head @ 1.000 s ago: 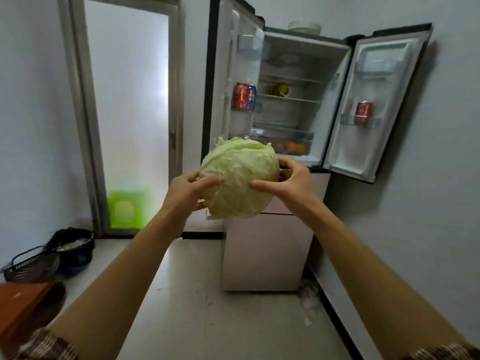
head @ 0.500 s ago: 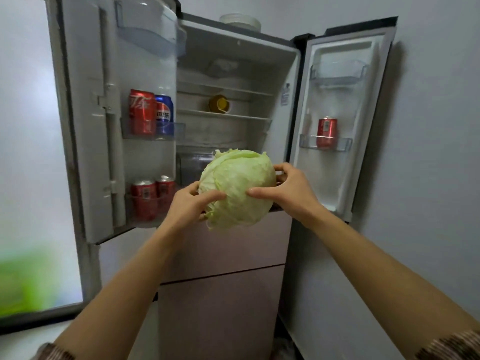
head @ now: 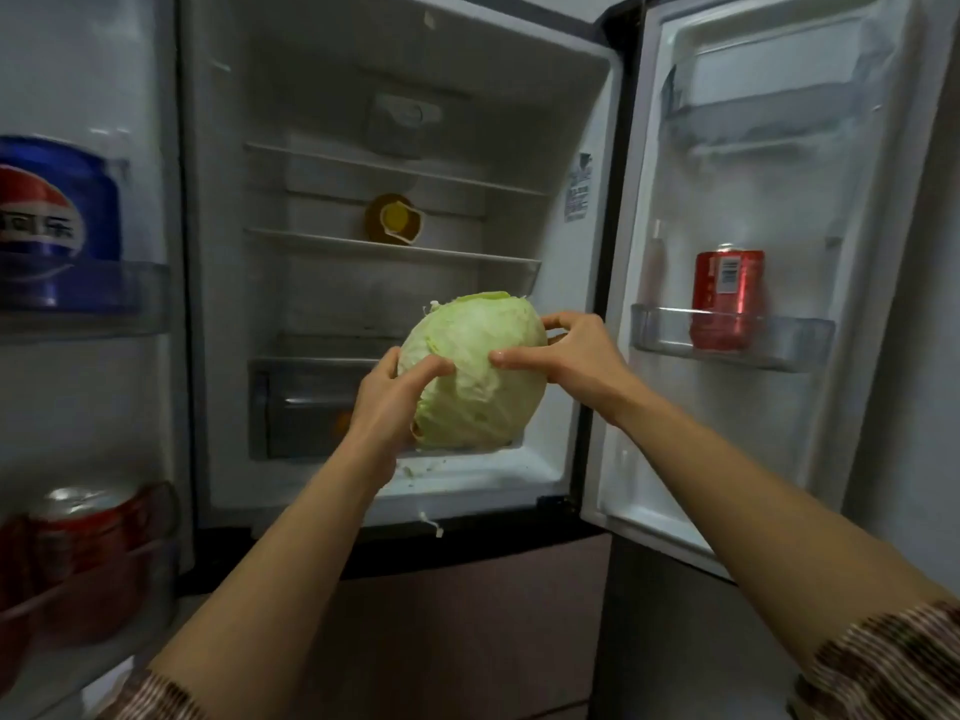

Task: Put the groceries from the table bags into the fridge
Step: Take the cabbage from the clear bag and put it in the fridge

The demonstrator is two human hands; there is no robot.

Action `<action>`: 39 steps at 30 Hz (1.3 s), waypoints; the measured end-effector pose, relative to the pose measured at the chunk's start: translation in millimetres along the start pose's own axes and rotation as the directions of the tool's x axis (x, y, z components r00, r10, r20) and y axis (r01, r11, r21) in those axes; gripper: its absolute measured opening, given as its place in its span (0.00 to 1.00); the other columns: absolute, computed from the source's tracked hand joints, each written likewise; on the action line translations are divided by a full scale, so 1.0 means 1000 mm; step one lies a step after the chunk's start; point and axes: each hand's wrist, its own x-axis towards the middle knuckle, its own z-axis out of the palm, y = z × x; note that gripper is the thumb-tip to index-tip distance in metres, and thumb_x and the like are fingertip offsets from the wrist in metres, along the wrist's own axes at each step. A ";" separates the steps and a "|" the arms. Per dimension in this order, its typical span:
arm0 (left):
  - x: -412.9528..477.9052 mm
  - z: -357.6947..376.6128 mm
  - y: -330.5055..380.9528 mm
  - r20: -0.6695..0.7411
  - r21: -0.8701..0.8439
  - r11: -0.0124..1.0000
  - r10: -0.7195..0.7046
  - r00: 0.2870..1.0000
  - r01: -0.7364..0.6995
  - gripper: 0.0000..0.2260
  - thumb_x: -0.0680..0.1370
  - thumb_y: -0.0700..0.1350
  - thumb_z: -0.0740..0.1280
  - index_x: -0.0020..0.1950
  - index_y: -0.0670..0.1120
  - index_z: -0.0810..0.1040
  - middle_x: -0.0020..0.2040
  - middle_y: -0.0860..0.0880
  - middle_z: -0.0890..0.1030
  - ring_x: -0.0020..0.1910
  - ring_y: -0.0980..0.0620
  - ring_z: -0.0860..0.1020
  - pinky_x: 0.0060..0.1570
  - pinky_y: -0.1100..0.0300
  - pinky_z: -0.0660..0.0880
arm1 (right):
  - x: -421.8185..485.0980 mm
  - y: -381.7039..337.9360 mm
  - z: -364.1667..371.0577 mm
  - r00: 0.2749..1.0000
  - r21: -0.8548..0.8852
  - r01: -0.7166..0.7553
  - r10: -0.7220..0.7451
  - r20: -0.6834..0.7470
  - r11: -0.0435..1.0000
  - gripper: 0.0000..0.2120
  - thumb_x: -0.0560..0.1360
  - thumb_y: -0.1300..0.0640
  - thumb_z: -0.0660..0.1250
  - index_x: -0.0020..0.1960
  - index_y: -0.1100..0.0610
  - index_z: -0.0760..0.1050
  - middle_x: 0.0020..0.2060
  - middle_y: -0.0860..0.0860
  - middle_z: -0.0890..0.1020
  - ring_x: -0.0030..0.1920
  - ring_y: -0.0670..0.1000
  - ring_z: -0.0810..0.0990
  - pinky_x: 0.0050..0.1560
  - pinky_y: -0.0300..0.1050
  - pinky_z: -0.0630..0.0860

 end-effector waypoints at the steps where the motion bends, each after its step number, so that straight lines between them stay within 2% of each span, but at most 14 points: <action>1: 0.021 0.006 -0.004 -0.013 -0.010 1.000 -0.005 1.000 0.005 0.14 0.73 0.46 0.69 0.58 0.48 0.78 0.51 0.46 0.82 0.45 0.48 0.81 0.26 0.63 0.74 | 0.022 0.008 0.001 1.000 -0.002 0.011 -0.011 0.001 1.000 0.35 0.55 0.46 0.83 0.57 0.57 0.76 0.49 0.53 0.83 0.49 0.52 0.83 0.48 0.48 0.82; 5: 0.108 0.020 -0.018 -0.053 0.039 0.999 0.011 0.999 -0.009 0.15 0.73 0.48 0.69 0.60 0.49 0.77 0.54 0.47 0.80 0.50 0.47 0.80 0.31 0.59 0.76 | 0.104 0.032 0.013 0.999 0.036 0.039 -0.039 -0.012 0.999 0.37 0.58 0.47 0.82 0.63 0.57 0.75 0.54 0.50 0.80 0.52 0.50 0.80 0.45 0.41 0.79; 10: 0.208 0.019 -0.036 -0.062 0.094 0.995 -0.024 0.998 0.030 0.18 0.71 0.53 0.69 0.59 0.52 0.77 0.55 0.48 0.80 0.51 0.46 0.80 0.40 0.53 0.79 | 0.196 0.064 0.042 0.996 0.127 -0.008 0.020 -0.092 0.992 0.37 0.58 0.49 0.82 0.63 0.58 0.74 0.55 0.51 0.80 0.54 0.53 0.79 0.56 0.52 0.79; 14: 0.282 0.019 -0.049 -0.017 0.104 0.991 -0.088 0.996 0.089 0.22 0.68 0.56 0.70 0.59 0.50 0.77 0.56 0.47 0.80 0.52 0.45 0.80 0.49 0.46 0.80 | 0.259 0.085 0.061 0.987 0.171 -0.042 0.068 -0.149 0.984 0.36 0.60 0.49 0.81 0.64 0.57 0.74 0.54 0.51 0.80 0.54 0.53 0.79 0.56 0.52 0.79; 16: 0.316 0.018 -0.054 -0.001 0.105 0.987 -0.119 0.993 0.118 0.23 0.67 0.56 0.71 0.60 0.49 0.76 0.55 0.47 0.80 0.52 0.44 0.81 0.49 0.47 0.80 | 0.287 0.097 0.071 0.981 0.184 -0.051 0.084 -0.176 0.982 0.37 0.60 0.48 0.81 0.65 0.57 0.72 0.54 0.50 0.79 0.52 0.53 0.79 0.55 0.52 0.79; 19: 0.365 0.016 -0.066 0.012 0.109 0.985 -0.136 0.991 0.134 0.23 0.68 0.54 0.71 0.61 0.48 0.76 0.53 0.45 0.82 0.50 0.44 0.81 0.44 0.52 0.79 | 0.327 0.119 0.085 0.976 0.187 -0.053 0.090 -0.196 0.981 0.34 0.61 0.50 0.81 0.63 0.56 0.71 0.53 0.50 0.80 0.50 0.52 0.80 0.52 0.48 0.79; 21: 0.396 0.016 -0.075 0.018 0.107 0.986 -0.130 0.991 0.127 0.23 0.69 0.52 0.71 0.62 0.48 0.76 0.54 0.45 0.81 0.51 0.44 0.80 0.43 0.53 0.78 | 0.353 0.137 0.094 0.970 0.182 -0.054 0.094 -0.222 0.982 0.34 0.60 0.51 0.81 0.61 0.56 0.72 0.54 0.53 0.81 0.51 0.53 0.81 0.54 0.51 0.80; 23: 0.424 0.020 -0.083 0.044 0.123 0.985 -0.130 0.991 0.123 0.28 0.65 0.54 0.72 0.63 0.50 0.74 0.56 0.45 0.80 0.53 0.43 0.79 0.49 0.50 0.78 | 0.375 0.155 0.105 0.964 0.184 -0.051 0.096 -0.249 0.982 0.34 0.59 0.54 0.82 0.61 0.58 0.72 0.54 0.54 0.82 0.52 0.54 0.82 0.57 0.54 0.79; 26: 0.469 0.022 -0.105 0.076 0.097 0.988 -0.125 0.989 0.117 0.37 0.53 0.57 0.73 0.61 0.50 0.76 0.56 0.44 0.81 0.54 0.41 0.79 0.58 0.42 0.76 | 0.408 0.176 0.117 0.958 0.170 -0.050 0.095 -0.270 0.984 0.33 0.59 0.58 0.82 0.60 0.59 0.72 0.54 0.55 0.82 0.53 0.54 0.82 0.57 0.52 0.79; 28: 0.495 0.024 -0.125 0.108 0.062 0.985 -0.165 0.980 0.159 0.36 0.52 0.58 0.76 0.59 0.50 0.78 0.55 0.44 0.83 0.53 0.42 0.81 0.57 0.42 0.76 | 0.426 0.183 0.123 0.959 0.098 -0.060 0.085 -0.270 0.993 0.34 0.59 0.56 0.83 0.61 0.59 0.73 0.55 0.55 0.81 0.53 0.54 0.82 0.57 0.50 0.79; 31: 0.510 0.027 -0.143 0.129 0.014 0.980 -0.199 0.971 0.199 0.32 0.55 0.57 0.73 0.58 0.50 0.79 0.52 0.43 0.84 0.50 0.42 0.82 0.49 0.45 0.80 | 0.446 0.196 0.128 0.969 -0.008 -0.059 0.055 -0.242 0.998 0.37 0.60 0.55 0.82 0.65 0.60 0.71 0.59 0.56 0.80 0.58 0.55 0.80 0.61 0.50 0.76; 34: 0.516 0.021 -0.148 0.109 0.087 0.976 -0.206 0.972 0.198 0.31 0.59 0.60 0.70 0.60 0.50 0.77 0.53 0.43 0.83 0.48 0.43 0.82 0.40 0.53 0.80 | 0.458 0.204 0.129 0.981 -0.067 0.009 -0.022 -0.195 0.998 0.33 0.62 0.58 0.81 0.64 0.61 0.73 0.57 0.56 0.81 0.57 0.54 0.80 0.58 0.45 0.77; 37: 0.515 0.011 -0.145 0.110 0.193 0.957 -0.239 0.965 0.215 0.16 0.72 0.54 0.66 0.57 0.49 0.77 0.51 0.45 0.82 0.47 0.46 0.81 0.42 0.56 0.78 | 0.466 0.199 0.132 0.993 -0.096 0.061 -0.070 -0.092 0.993 0.32 0.64 0.59 0.80 0.64 0.61 0.73 0.57 0.53 0.80 0.57 0.52 0.80 0.56 0.42 0.76; 39: 0.516 0.004 -0.146 0.066 0.220 0.947 -0.252 0.966 0.232 0.09 0.75 0.52 0.64 0.51 0.50 0.78 0.49 0.46 0.82 0.48 0.45 0.80 0.48 0.55 0.78 | 0.468 0.195 0.140 0.997 -0.154 0.075 -0.079 -0.024 0.985 0.33 0.65 0.56 0.79 0.67 0.59 0.71 0.59 0.52 0.78 0.60 0.52 0.78 0.60 0.44 0.74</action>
